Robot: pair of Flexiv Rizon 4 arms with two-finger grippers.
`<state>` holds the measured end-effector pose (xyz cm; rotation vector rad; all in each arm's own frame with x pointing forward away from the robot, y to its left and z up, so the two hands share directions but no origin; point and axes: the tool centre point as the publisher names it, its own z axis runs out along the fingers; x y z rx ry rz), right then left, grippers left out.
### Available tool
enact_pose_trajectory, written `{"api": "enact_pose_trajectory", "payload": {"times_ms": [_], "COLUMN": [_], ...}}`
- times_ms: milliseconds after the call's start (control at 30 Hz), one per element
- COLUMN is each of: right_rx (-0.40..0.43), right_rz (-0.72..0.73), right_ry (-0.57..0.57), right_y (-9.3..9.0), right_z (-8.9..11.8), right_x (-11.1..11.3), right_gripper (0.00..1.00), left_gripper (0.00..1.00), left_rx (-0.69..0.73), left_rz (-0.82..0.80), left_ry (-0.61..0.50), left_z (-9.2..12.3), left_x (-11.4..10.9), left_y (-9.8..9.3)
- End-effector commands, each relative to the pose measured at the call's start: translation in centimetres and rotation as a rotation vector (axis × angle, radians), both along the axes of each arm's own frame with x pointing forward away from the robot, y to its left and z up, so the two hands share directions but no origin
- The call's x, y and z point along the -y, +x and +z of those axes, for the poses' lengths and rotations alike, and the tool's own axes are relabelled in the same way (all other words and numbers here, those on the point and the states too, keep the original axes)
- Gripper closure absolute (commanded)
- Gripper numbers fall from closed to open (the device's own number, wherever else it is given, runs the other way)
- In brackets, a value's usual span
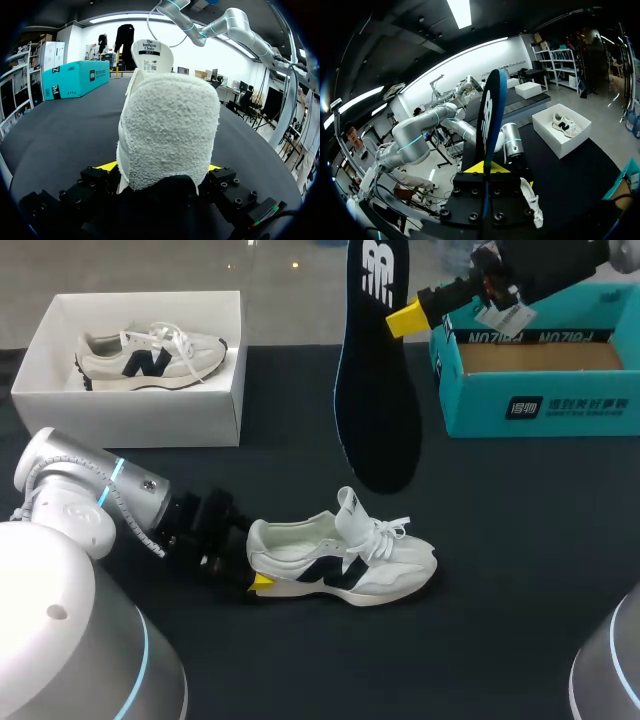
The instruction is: Take the shoe out of the shoebox, open the shoe tongue, remove and reinsert the insole, then place the shoe into the shoebox
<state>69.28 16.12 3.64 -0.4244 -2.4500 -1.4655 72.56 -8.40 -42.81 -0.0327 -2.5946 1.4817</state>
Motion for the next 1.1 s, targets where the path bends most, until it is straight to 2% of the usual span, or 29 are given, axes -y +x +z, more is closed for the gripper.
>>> {"api": "enact_pose_trajectory", "payload": {"times_ms": [33,1100], "right_rx": [0.018,0.030], "right_rz": [-0.055,-0.087], "right_ry": [-0.018,-0.016], "right_y": [-1.51,-1.78], "right_z": [0.10,0.09], "right_x": [1.35,1.74], "right_gripper": [1.00,1.00], "left_gripper": [1.00,1.00], "left_rx": [-0.001,-0.001], "left_rz": [-0.002,-0.002], "left_ry": [0.003,0.003], "left_z": [-0.29,-0.29], "left_x": [0.16,0.16], "left_y": [0.03,0.03]}}
